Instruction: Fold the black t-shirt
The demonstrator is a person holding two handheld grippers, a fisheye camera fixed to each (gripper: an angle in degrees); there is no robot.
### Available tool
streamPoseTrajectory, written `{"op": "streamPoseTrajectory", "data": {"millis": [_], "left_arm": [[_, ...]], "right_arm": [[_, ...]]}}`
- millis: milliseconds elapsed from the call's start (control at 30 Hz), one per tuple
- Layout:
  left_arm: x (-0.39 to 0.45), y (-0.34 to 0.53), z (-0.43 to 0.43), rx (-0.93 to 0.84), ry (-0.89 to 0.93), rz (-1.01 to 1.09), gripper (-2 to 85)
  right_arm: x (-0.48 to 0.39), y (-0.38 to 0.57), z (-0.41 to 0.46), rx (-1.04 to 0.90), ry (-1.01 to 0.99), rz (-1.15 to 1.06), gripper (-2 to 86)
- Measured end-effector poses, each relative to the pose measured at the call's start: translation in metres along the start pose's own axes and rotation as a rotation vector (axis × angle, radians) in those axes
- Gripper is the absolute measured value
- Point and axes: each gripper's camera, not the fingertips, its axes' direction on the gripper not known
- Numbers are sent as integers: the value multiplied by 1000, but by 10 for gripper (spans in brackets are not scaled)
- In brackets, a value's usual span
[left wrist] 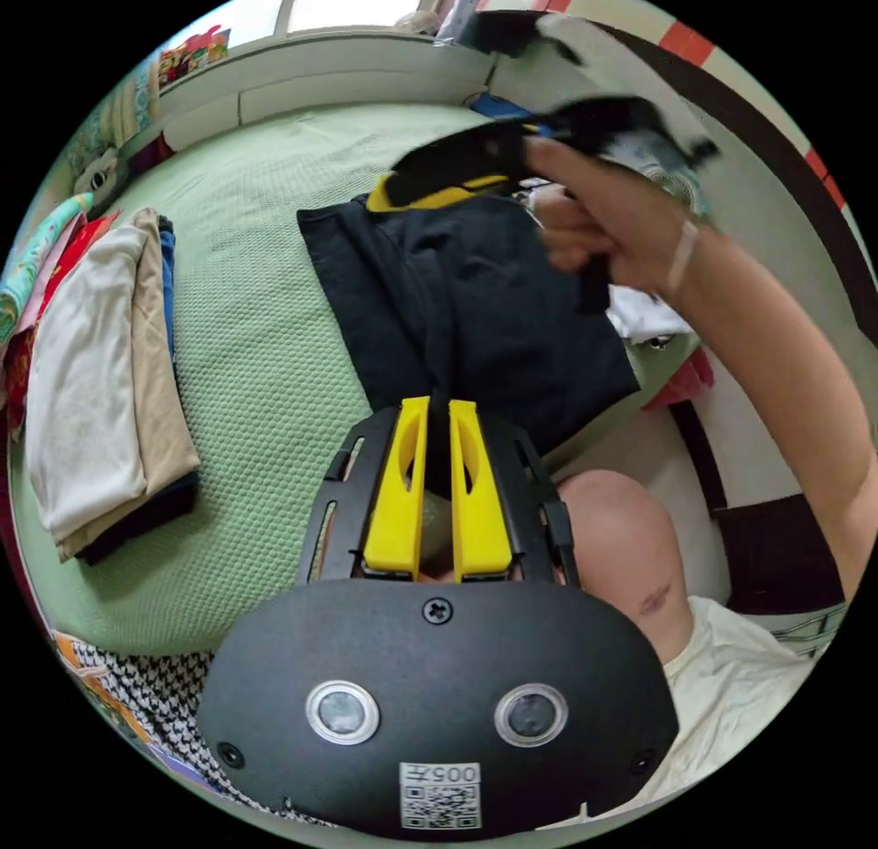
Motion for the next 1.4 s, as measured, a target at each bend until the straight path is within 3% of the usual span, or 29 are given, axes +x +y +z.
{"op": "streamPoseTrajectory", "data": {"millis": [167, 267, 500, 667, 833, 967, 1200, 1400], "left_arm": [[-6, 0, 11, -34, 28, 49, 54], [-14, 2, 16, -40, 42, 49, 54], [-29, 11, 7, 9, 104, 44, 42], [-43, 20, -7, 49, 98, -3, 40], [-62, 35, 10, -57, 89, -58, 48], [-84, 56, 9, -31, 115, -113, 74], [-102, 66, 11, 26, 185, -163, 145], [-97, 64, 27, 11, 199, -150, 163]], "right_arm": [[12, -41, 44, -78, 89, 105, 96], [23, -41, 62, -106, 169, 178, 41], [34, -16, -6, 209, 114, 243, -15], [17, -35, -18, 228, 112, 197, -7], [19, -63, 32, -21, -77, 162, 51], [45, -46, -11, 161, -213, 172, 57], [110, 8, -90, 329, 91, 49, 118], [133, 28, -73, 282, 174, 23, 139]]}}
